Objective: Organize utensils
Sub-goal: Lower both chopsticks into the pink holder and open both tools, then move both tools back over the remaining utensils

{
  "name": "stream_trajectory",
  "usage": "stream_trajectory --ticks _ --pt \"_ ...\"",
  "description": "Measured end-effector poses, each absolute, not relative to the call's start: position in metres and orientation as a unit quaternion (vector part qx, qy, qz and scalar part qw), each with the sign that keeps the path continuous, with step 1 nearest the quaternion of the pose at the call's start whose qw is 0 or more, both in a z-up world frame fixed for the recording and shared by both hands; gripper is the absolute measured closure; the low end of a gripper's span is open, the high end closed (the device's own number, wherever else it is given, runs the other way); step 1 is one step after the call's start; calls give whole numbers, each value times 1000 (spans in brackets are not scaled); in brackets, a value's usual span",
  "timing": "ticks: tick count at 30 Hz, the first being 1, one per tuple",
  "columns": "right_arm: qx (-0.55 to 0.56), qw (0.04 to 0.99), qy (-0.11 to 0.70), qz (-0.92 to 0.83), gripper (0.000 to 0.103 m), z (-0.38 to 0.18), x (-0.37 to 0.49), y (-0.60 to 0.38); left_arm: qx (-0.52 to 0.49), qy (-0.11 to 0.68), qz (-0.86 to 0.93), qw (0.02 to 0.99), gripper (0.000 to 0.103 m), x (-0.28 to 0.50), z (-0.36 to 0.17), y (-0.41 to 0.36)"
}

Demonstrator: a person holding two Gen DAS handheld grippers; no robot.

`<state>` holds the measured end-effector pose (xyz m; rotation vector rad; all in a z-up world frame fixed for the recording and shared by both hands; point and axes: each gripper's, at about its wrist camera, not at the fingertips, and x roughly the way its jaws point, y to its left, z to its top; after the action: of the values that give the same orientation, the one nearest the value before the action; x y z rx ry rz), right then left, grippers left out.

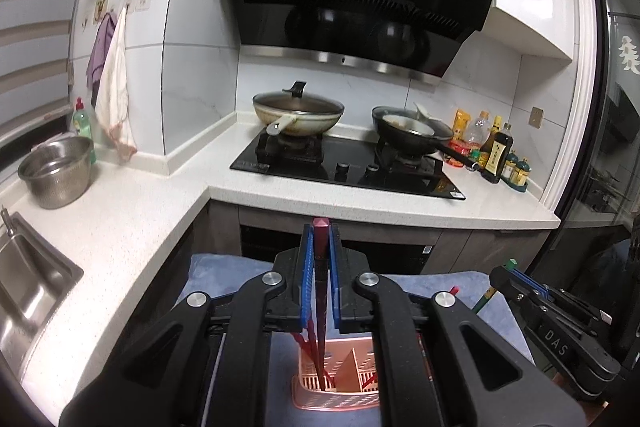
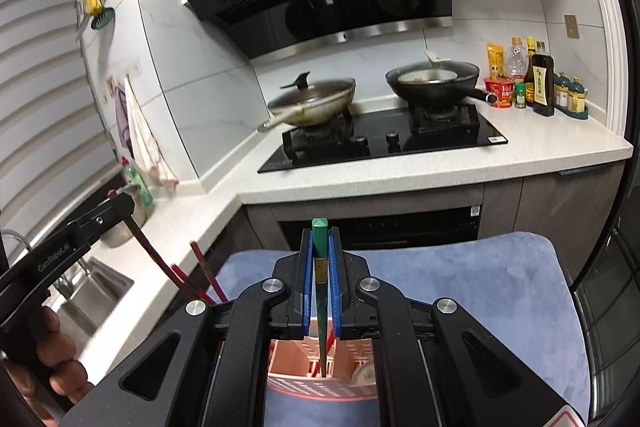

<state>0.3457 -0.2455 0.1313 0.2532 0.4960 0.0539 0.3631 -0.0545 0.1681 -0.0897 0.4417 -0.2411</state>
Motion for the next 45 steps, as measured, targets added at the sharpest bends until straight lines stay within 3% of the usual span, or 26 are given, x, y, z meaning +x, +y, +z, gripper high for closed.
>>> stream_trajectory --ticks 8,9,11,18,30,45 --pt "125 959 254 17 92 121 346 -247 -46 235 -116 964 93 365 156 -51" --pt "126 959 253 14 84 121 345 -248 -42 234 -113 965 84 364 155 -52" --pt "132 958 253 14 81 122 343 -249 -36 230 -107 967 73 361 155 -53" --pt "124 960 252 14 79 125 334 -247 -35 230 -101 967 62 355 156 -53" --pt "113 958 262 27 78 121 295 -237 -27 241 -94 966 62 325 146 -44" --pt "63 936 345 17 78 40 176 -205 -8 332 -69 941 62 224 53 -17"
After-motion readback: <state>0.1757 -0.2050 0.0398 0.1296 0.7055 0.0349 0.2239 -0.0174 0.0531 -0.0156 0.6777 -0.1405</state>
